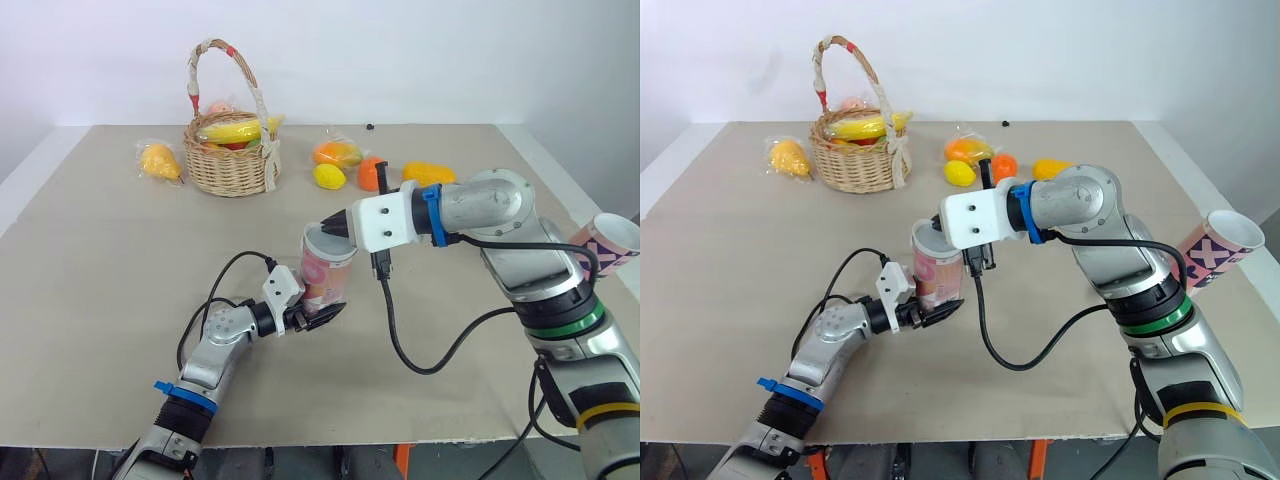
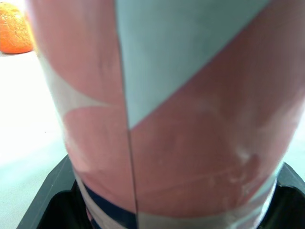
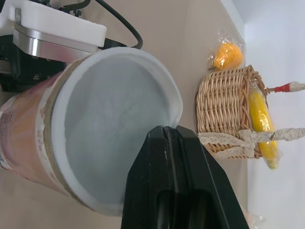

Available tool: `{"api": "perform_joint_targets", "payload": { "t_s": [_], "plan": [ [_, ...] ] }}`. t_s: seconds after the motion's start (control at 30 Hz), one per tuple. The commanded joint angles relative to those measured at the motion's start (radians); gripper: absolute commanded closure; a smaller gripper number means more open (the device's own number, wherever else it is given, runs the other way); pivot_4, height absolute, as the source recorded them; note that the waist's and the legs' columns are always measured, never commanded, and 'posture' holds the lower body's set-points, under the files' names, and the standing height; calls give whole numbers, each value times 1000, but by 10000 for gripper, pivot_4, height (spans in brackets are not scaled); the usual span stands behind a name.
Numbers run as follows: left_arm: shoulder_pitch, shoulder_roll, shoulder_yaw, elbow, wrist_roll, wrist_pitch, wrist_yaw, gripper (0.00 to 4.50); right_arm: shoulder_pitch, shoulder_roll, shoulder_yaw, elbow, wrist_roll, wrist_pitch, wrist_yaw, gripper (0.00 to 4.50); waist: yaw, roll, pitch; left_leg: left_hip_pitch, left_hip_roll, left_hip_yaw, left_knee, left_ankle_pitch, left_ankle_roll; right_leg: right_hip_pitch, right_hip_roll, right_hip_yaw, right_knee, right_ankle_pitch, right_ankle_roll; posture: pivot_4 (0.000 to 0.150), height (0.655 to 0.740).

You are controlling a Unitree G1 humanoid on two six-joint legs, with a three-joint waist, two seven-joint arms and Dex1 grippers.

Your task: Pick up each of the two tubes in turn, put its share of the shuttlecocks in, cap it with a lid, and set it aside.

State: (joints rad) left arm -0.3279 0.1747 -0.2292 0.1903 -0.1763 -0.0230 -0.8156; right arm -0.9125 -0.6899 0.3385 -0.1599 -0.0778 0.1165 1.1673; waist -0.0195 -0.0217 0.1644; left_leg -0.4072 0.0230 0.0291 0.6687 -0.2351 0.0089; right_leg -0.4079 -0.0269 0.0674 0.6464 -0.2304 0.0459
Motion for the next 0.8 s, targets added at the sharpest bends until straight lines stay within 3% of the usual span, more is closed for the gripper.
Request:
{"api": "perform_joint_targets", "payload": {
  "t_s": [0.03,0.5,0.6,0.63,0.7,0.8],
  "plan": [
    [11,2,-20,19,9,11,-11,12230,0,-1,-8,1,-9,21,-1,44218,0,0,0,0,0,0,0,0,0,0,0,0,0,0,0,1500,7400],
    [6,-2,-19,25,10,10,-11,12230,-14,12,-29,-11,35,74,1,44218,0,0,0,0,0,0,0,0,0,0,0,0,0,0,0,1500,7400],
    [6,-3,-21,26,11,9,-11,12230,-15,6,-34,-15,49,91,6,35518,0,0,0,0,0,0,0,0,0,0,0,0,0,0,-1,1500,7400],
    [5,-3,-21,27,11,8,-11,12230,-16,5,-35,-13,50,92,8,27982,0,0,0,0,0,0,0,0,0,0,0,0,0,0,-1,1500,7400],
    [3,-5,-21,31,11,7,-11,12230,-18,4,-36,-10,49,92,10,23314,1,0,0,0,0,0,0,0,0,0,-1,0,0,0,-1,1500,7400],
    [1,-7,-20,35,12,3,-13,12230,-26,6,-39,-5,49,92,10,11861,1,0,0,0,-1,0,-1,0,0,0,-2,0,0,0,0,1500,7400]
  ]
}}
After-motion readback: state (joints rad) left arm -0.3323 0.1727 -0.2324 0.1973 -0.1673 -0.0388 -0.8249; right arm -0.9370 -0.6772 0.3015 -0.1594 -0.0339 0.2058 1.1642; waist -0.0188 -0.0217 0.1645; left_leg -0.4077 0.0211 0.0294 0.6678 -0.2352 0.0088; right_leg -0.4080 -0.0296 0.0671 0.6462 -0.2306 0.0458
